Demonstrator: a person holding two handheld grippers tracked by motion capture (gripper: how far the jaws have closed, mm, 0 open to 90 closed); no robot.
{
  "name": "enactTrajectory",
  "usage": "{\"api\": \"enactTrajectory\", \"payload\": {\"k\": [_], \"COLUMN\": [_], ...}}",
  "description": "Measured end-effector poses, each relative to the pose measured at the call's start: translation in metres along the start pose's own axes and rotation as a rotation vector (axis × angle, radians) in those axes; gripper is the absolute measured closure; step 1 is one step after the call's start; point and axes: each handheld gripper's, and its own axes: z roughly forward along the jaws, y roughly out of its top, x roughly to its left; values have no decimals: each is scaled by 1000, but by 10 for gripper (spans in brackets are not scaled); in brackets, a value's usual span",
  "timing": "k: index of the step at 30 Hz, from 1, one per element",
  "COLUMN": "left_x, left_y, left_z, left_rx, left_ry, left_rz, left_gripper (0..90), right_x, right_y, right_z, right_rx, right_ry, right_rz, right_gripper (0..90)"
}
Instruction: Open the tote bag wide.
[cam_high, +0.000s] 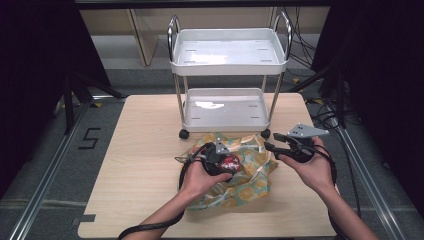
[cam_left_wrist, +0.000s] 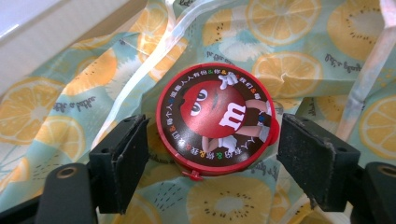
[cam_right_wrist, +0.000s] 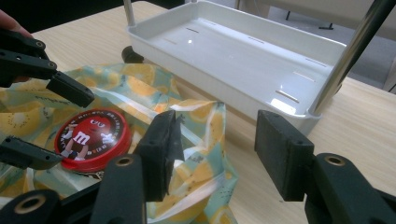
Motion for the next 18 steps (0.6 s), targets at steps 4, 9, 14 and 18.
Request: {"api": "enactTrajectory", "payload": {"k": [4, 9, 14, 18], "left_x": [1, -3, -2, 0], "left_y": [0, 0, -2, -3], "left_z": [3, 5, 7, 9], "left_rx": [4, 13, 18, 35], "left_ry": [-11, -4, -8, -21], "left_rz": [16, 41, 20, 40], "left_gripper": [232, 229, 231, 233], "right_x": [0, 4, 8, 14], "right_y": [-1, 0, 1, 1], "right_z": [1, 4, 7, 11], "right_rx": [25, 14, 20, 51], "right_ry": [9, 23, 55, 84], "right_rz": [-2, -6, -22, -40], "right_gripper": [492, 489, 484, 481]}}
